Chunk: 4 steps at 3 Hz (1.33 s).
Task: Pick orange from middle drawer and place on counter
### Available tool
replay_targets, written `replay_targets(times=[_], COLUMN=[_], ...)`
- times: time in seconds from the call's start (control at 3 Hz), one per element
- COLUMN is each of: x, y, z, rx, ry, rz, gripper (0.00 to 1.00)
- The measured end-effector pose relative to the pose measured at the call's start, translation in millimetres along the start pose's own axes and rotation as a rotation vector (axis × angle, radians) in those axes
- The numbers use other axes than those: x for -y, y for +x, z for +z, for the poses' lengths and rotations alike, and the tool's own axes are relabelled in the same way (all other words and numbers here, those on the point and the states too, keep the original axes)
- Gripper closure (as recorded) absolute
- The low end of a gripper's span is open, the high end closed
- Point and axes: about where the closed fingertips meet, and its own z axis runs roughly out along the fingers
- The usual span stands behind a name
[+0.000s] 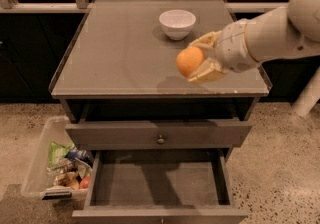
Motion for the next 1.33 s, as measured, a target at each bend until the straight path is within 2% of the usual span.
replay_targets(times=[0.33,0.67,1.0,1.33], x=[13.1,12.3,28.9,48.8], y=[-14.3,-13.2,-2.1,13.7], z=[-3.0,-2.0,13.7,48.7], rx=[0.016,0.019,0.066,0.123], ry=[0.017,0.016,0.001,-0.045], rz=[-0.023,-0.019,-0.007,0.021], gripper=[1.0,1.0,1.0,1.0])
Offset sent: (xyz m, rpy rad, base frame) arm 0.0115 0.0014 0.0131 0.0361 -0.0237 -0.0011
